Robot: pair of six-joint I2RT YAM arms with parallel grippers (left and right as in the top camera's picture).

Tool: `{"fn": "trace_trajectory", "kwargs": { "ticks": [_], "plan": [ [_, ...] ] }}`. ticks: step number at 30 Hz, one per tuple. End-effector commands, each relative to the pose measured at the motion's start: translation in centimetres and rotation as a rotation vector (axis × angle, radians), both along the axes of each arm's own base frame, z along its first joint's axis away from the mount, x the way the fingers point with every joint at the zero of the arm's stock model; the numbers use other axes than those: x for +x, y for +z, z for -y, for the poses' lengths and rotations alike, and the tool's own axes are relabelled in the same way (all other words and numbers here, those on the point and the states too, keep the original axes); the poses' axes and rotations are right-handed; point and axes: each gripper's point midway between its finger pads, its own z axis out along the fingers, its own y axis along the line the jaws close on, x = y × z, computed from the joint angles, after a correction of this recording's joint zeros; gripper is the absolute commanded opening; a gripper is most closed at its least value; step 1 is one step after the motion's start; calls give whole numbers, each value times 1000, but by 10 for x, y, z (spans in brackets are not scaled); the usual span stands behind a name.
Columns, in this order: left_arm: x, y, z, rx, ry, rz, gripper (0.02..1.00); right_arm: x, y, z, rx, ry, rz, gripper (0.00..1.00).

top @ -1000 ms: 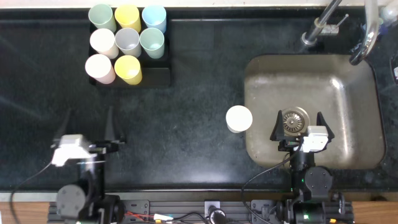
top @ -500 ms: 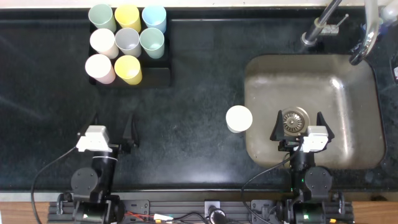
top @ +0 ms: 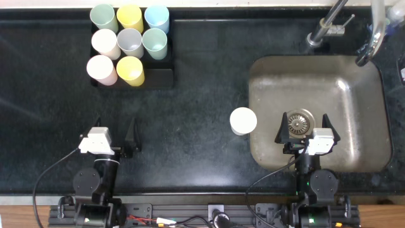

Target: Store Cups

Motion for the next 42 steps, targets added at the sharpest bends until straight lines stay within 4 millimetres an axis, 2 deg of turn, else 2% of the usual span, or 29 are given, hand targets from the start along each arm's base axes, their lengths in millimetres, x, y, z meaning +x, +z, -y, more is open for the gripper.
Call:
{"fn": "trace_trajectory", "kwargs": {
  "ticks": [1, 30, 37, 42],
  "plan": [
    [0, 0, 1, 24, -11, 5, 1000, 0, -4, 0, 0, 3, 0, 998],
    [0, 0, 1, 24, -11, 5, 1000, 0, -4, -1, 1, 7, 0, 998],
    [0, 0, 1, 24, -11, 5, 1000, 0, -4, -2, 47, 11, -1, 996],
    [0, 0, 1, 24, -11, 5, 1000, 1, -6, -7, 174, 39, -9, 998]
  ]
}}
